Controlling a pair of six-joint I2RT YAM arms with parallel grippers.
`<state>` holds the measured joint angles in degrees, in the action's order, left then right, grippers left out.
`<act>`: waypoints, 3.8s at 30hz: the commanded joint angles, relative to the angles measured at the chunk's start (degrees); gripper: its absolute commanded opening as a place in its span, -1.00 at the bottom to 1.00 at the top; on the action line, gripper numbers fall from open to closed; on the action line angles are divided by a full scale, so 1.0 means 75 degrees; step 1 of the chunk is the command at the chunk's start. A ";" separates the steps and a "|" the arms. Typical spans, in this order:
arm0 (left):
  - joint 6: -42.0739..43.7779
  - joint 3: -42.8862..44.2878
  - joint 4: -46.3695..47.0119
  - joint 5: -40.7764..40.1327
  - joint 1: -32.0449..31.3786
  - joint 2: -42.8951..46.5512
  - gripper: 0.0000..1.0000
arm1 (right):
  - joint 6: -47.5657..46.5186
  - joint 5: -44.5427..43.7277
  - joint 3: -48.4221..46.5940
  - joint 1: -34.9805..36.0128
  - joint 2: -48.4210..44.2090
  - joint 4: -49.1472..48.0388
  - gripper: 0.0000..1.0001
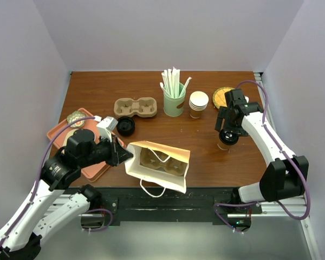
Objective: Pack the takeout coffee
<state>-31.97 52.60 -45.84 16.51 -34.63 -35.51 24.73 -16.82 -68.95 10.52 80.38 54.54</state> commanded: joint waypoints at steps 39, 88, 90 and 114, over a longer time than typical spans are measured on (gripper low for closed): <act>-0.0413 0.0744 -0.0461 -0.0373 -0.0035 -0.0222 -1.00 | -0.0895 0.0825 0.0265 -0.0618 -0.0017 -0.0769 -0.14; -0.1129 0.1424 -0.0696 -0.1745 -0.0035 -0.1570 -1.00 | -0.1434 0.6965 -0.5573 0.3834 -0.1553 -0.0557 -0.19; -0.1140 0.1506 -0.0684 -0.1721 -0.0023 -0.1629 -1.00 | -0.1516 0.6872 -0.5642 0.4114 -0.1437 -0.0628 -0.21; -0.0367 0.1155 0.0476 -0.1088 -0.0035 -0.1300 -1.00 | -0.4270 0.2254 -0.6370 0.7807 0.0204 0.0895 -0.27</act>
<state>-36.77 61.01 -47.42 6.66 -34.63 -45.50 -2.72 5.74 -114.80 66.24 80.79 60.05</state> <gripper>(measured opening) 0.014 0.664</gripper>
